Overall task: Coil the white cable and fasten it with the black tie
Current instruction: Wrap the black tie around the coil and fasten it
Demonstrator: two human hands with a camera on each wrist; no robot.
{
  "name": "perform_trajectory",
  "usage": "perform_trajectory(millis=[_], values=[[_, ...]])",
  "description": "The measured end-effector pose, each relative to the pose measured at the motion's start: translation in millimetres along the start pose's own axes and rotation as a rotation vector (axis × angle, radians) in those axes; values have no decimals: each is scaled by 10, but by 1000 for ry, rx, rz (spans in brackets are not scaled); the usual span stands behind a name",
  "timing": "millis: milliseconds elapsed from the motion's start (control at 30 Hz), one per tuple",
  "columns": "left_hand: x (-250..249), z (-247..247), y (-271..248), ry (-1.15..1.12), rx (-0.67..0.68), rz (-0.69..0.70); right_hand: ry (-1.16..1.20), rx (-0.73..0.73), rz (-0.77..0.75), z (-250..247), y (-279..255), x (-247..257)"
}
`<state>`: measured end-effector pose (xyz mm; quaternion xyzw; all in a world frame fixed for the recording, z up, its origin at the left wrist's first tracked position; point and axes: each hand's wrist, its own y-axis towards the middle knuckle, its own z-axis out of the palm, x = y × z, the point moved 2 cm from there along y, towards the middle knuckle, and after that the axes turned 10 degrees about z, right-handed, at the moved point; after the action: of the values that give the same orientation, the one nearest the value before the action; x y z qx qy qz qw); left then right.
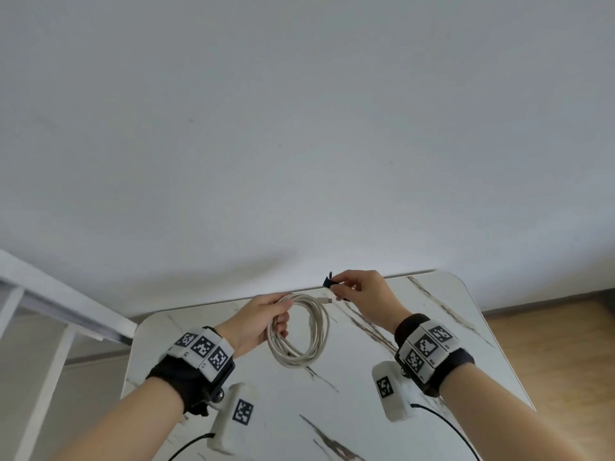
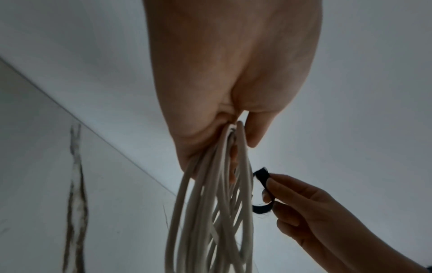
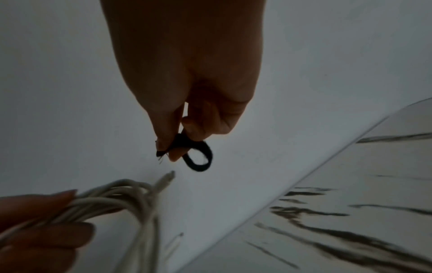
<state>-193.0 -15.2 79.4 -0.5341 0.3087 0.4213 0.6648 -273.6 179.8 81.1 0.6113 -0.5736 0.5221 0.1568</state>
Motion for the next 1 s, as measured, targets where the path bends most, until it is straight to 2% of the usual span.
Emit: perform_trajectory(millis=[100,333,533,667,833,1000], values=[[-109,-98,-123,66,23,27,141,34,0,243,-198,279],[-278,-190,-299,195,106,122,281,52,23,591,-526,667],[-467,-223,-390,235,151,125,294,84,54,671,-620,902],[-549,-203,-439,225,48,154,272,63,42,705,-611,1006],[-572,-189,-451,247,-34,223,215,45,45,716,-616,1065],[-571,-122,-467,272,-89,230,141,60,21,652,-643,1036]])
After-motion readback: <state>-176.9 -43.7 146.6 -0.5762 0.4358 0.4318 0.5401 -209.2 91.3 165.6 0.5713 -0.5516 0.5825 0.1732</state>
